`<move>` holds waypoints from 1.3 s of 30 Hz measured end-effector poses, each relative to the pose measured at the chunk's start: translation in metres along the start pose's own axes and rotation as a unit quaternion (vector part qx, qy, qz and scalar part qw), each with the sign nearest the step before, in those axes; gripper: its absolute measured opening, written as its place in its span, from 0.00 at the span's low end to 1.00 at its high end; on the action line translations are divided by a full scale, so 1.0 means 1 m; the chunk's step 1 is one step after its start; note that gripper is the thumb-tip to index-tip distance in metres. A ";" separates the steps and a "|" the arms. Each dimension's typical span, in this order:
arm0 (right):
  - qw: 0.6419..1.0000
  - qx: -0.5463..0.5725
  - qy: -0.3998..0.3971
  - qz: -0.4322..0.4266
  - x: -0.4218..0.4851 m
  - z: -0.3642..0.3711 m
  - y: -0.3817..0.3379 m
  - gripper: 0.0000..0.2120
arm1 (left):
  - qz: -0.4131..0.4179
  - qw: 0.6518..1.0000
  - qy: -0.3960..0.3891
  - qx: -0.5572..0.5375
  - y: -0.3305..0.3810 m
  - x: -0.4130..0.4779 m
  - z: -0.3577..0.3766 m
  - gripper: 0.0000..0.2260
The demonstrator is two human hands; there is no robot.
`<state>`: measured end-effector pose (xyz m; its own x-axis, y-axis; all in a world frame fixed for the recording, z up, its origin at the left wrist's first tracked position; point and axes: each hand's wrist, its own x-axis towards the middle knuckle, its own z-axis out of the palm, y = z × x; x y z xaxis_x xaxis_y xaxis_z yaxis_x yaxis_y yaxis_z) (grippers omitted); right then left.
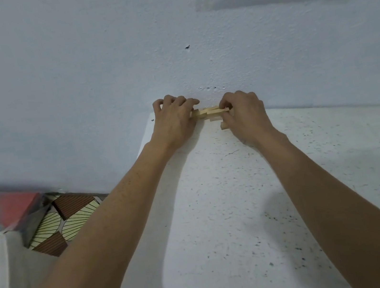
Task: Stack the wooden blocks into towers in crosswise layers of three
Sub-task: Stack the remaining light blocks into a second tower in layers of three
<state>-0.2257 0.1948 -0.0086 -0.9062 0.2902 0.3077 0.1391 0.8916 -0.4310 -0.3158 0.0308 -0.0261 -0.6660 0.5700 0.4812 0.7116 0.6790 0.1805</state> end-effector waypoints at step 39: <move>0.956 0.279 -0.043 0.079 -0.318 -0.141 0.018 0.10 | -0.024 0.920 -0.345 -0.185 0.236 -0.165 -0.169 0.10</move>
<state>0.1211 0.1673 0.0057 -0.9245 0.3545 0.1398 0.0646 0.5074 -0.8593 0.0001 0.0189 0.0824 -0.5909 0.7884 -0.1713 0.6209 0.5799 0.5275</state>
